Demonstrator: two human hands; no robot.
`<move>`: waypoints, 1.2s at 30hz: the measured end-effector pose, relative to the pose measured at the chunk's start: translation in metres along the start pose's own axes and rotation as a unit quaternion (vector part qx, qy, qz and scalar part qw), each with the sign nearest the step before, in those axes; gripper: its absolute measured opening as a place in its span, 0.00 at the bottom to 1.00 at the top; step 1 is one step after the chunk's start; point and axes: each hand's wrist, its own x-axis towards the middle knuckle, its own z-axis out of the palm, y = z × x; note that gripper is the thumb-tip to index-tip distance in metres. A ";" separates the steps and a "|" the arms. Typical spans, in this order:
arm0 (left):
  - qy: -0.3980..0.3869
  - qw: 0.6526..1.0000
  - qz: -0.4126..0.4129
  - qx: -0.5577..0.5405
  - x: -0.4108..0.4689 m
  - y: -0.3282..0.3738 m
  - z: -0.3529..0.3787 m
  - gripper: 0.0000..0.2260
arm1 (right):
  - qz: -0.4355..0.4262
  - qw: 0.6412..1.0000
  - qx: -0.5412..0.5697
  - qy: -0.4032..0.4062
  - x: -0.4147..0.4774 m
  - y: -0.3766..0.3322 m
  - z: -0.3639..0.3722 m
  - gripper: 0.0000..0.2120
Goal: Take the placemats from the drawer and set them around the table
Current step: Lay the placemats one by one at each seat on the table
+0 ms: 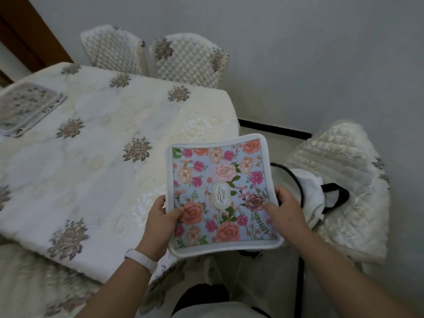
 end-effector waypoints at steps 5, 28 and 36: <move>0.011 0.999 -0.018 -0.032 0.034 0.005 -0.003 0.10 | -0.001 0.999 -0.024 -0.022 0.041 -0.021 0.017 0.10; 0.049 0.991 -0.083 -0.097 0.116 -0.016 0.008 0.17 | -0.053 0.956 -0.270 -0.106 0.214 -0.051 0.071 0.07; 0.084 0.985 -0.096 -0.117 0.126 -0.027 0.041 0.18 | -0.068 0.949 -0.270 -0.149 0.271 -0.037 0.077 0.08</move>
